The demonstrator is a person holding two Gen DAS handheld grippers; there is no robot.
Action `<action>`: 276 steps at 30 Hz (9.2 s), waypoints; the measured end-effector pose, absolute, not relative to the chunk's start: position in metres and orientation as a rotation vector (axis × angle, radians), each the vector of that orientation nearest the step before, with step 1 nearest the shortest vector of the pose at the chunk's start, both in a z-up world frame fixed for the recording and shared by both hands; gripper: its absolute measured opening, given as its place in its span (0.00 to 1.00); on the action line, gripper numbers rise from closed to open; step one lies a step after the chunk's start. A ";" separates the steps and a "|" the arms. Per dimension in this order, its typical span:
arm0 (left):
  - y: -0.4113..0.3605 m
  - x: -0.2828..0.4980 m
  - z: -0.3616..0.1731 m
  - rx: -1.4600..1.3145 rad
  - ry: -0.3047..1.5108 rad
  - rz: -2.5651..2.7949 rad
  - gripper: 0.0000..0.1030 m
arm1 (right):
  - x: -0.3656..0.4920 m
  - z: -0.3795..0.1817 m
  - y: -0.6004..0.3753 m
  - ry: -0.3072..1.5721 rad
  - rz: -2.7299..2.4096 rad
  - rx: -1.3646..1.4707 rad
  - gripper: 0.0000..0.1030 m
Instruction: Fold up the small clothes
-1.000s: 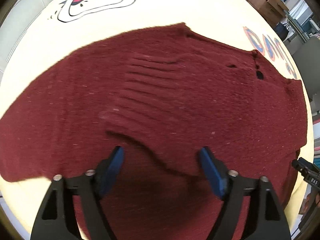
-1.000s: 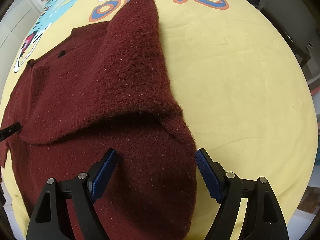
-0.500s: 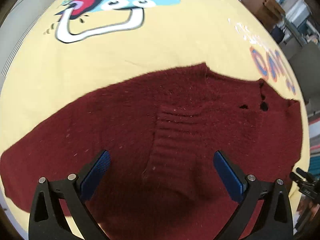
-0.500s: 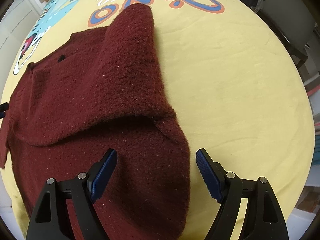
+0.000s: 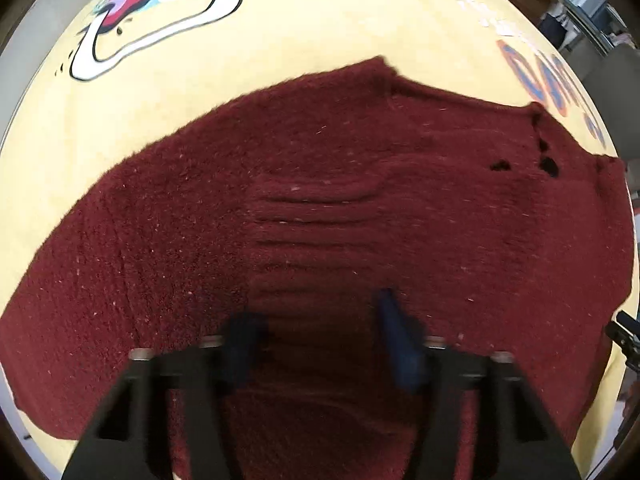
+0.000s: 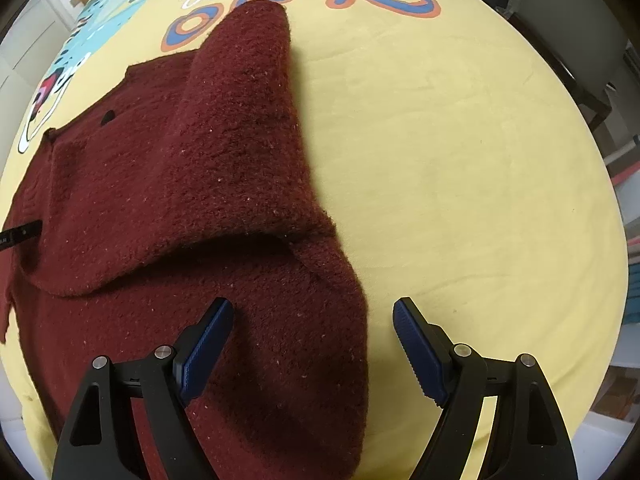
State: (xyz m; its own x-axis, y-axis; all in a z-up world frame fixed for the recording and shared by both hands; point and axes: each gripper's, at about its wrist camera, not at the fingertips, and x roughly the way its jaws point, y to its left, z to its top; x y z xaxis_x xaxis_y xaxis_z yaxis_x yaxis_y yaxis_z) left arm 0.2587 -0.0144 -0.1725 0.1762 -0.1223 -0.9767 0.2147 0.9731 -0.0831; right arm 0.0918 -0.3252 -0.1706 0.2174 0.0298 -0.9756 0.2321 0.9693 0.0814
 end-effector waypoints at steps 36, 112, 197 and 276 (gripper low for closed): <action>0.069 0.199 -0.138 -0.096 1.226 -0.123 0.13 | 0.204 -0.163 -0.346 1.245 -0.076 0.365 0.16; 0.110 0.153 -0.113 -0.178 1.112 -0.012 0.99 | 0.106 -0.132 -0.227 1.046 0.055 -0.008 1.00; -0.070 0.222 -0.161 0.057 1.217 -0.237 0.11 | 0.114 -0.120 -0.280 1.099 -0.051 0.055 1.00; 0.078 0.208 -0.207 -0.002 1.332 -0.192 0.16 | 0.204 -0.115 0.008 1.122 0.451 -0.284 1.00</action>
